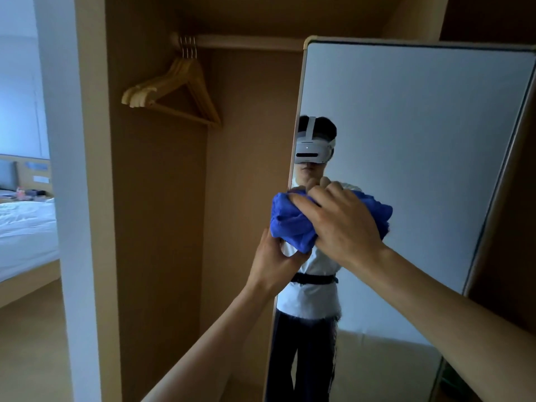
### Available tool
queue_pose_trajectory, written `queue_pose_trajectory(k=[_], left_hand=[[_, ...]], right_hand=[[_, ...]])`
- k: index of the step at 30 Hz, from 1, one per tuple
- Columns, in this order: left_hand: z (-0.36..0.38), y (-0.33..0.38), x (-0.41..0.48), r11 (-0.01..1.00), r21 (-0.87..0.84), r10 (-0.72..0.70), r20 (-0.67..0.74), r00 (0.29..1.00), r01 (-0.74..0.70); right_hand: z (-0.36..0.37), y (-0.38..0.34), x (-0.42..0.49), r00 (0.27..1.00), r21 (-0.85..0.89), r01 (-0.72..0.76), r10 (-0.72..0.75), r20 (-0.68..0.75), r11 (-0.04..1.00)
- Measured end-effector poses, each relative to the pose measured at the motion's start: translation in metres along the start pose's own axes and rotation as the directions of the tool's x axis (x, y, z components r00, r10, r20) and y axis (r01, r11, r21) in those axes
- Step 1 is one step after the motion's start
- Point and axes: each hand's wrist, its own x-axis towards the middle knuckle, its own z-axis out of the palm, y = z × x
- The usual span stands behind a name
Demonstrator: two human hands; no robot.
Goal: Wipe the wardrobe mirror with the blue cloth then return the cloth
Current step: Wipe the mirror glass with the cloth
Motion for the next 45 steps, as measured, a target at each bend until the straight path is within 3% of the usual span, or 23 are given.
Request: queue_pose_trajectory(k=[6, 10, 20, 29, 37, 45], left_hand=[[-0.004, 0.000, -0.004, 1.000, -0.003, 0.026, 0.032, 0.999, -0.026], [-0.007, 0.003, -0.006, 0.996, 0.055, -0.069, 0.077, 0.995, 0.065], [-0.006, -0.008, -0.027, 0.999, 0.051, -0.005, 0.156, 0.988, -0.003], [0.006, -0.018, -0.035, 0.999, 0.040, 0.015, 0.059, 0.998, -0.018], [0.015, -0.010, -0.039, 0.992, 0.126, -0.021, -0.015, 1.000, 0.022], [0.027, 0.000, -0.043, 0.975, 0.224, 0.010, -0.075, 0.997, 0.007]], right_hand=[[-0.005, -0.004, -0.007, 0.999, -0.014, 0.006, -0.005, 0.054, 1.000], [-0.020, 0.005, -0.003, 0.999, -0.032, 0.038, -0.037, 0.023, 0.999], [-0.053, 0.068, 0.028, 0.993, -0.001, -0.116, 0.116, -0.038, 0.993], [-0.016, 0.050, -0.024, 0.997, -0.039, -0.005, 0.002, -0.077, 0.999], [-0.012, 0.045, -0.048, 0.997, -0.010, 0.079, -0.079, -0.011, 0.997], [-0.042, 0.087, -0.020, 0.999, -0.019, -0.034, 0.034, -0.011, 0.999]])
